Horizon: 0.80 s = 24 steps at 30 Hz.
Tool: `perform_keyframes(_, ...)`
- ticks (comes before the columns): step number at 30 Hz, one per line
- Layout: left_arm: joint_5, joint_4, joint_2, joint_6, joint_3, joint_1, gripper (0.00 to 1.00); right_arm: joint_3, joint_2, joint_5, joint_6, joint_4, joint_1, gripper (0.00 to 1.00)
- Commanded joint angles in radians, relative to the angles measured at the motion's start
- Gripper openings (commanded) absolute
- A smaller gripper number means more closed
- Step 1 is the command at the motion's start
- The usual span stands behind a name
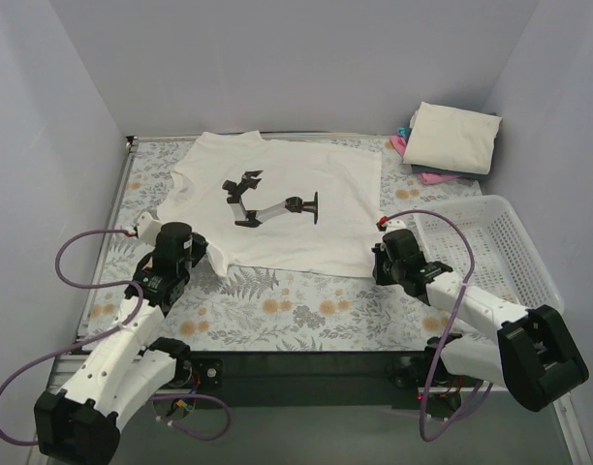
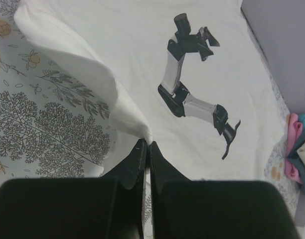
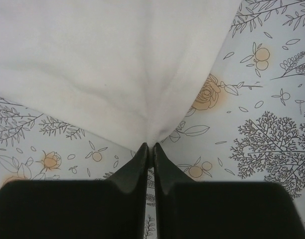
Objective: Fold and stack the t-shirts
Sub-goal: Fold the tshirt
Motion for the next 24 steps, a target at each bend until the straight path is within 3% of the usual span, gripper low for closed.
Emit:
perform_keyframes(1, -0.037, -0.025, -0.070, -0.014, 0.005, 0.002, 0.00, -0.017, -0.055, -0.032, 0.015, -0.056, 0.011, 0.01)
perform_keyframes(7, -0.038, 0.040, -0.022, -0.017, 0.018, 0.002, 0.00, 0.044, -0.037, -0.020, -0.005, -0.054, 0.011, 0.01)
perform_keyframes(11, -0.098, 0.173, 0.059, 0.032, 0.014, 0.005, 0.00, 0.176, 0.095, 0.002, -0.055, -0.054, -0.001, 0.01)
perform_keyframes(16, -0.122, 0.300, 0.234, 0.126, 0.115, 0.018, 0.00, 0.342, 0.218, 0.006, -0.092, -0.054, -0.029, 0.01)
perform_keyframes(24, -0.050, 0.402, 0.547, 0.293, 0.322, 0.077, 0.00, 0.593, 0.439, -0.029, -0.161, -0.076, -0.109, 0.01)
